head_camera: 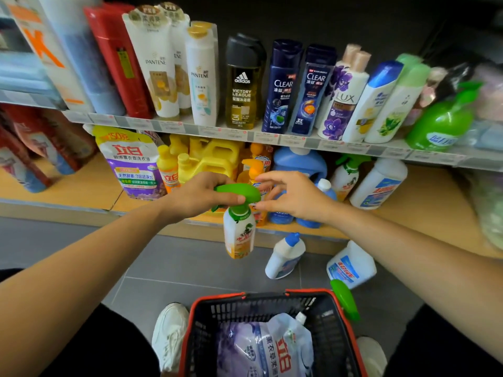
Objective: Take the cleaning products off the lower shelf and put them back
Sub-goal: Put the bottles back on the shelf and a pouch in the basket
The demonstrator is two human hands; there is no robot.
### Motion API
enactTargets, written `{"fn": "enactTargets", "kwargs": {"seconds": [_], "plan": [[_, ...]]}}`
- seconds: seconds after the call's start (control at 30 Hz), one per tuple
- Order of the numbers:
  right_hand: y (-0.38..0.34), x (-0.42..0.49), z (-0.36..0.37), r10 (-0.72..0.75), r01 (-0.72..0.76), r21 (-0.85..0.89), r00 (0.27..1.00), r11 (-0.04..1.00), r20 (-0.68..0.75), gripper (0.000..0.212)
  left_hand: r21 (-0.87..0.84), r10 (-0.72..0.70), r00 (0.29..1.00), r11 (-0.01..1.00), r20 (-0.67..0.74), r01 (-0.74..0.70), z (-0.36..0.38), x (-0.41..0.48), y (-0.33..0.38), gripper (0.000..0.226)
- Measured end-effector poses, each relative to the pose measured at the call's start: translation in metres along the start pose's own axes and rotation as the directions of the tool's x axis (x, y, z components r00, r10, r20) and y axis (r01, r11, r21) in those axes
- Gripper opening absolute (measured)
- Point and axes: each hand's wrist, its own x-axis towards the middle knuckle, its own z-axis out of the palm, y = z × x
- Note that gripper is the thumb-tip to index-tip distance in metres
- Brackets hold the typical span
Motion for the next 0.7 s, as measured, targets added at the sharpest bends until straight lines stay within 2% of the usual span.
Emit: {"fn": "enactTargets", "kwargs": {"seconds": [0.07,0.17,0.23,0.37,0.5,0.57,0.7], "plan": [[-0.006,-0.007,-0.004,-0.039,0.037,-0.029,0.998,0.999,-0.057,0.054,-0.041,0.034,0.999,0.999,0.021,-0.033,0.01,0.005,0.013,0.021],[-0.005,-0.019,-0.02,-0.053,0.049,-0.035,0.994,0.998,-0.099,0.039,-0.088,0.079,0.996,0.993,0.044,-0.075,0.027,0.011,0.03,0.032],[-0.002,-0.029,-0.033,-0.028,0.026,-0.018,0.995,0.999,-0.097,0.039,-0.082,0.121,0.992,0.99,0.041,-0.117,0.041,0.016,0.04,0.036],[0.009,-0.049,-0.063,-0.038,0.021,-0.118,0.989,0.993,-0.14,0.035,0.037,0.233,0.97,0.972,-0.071,-0.231,0.063,0.032,0.051,0.038],[0.032,-0.073,-0.11,0.008,-0.031,-0.085,0.967,0.996,-0.256,0.025,0.129,0.215,0.965,0.972,-0.151,-0.196,0.088,0.044,0.037,0.05],[0.048,-0.083,-0.128,0.036,-0.056,-0.051,0.943,0.997,-0.331,0.027,0.223,0.198,0.976,0.959,-0.091,-0.174,0.108,0.05,0.026,0.043],[0.079,-0.092,-0.147,0.079,-0.098,-0.03,0.92,0.995,-0.383,0.03,0.35,0.159,0.975,0.914,0.157,-0.205,0.16,0.061,0.006,0.028]]}}
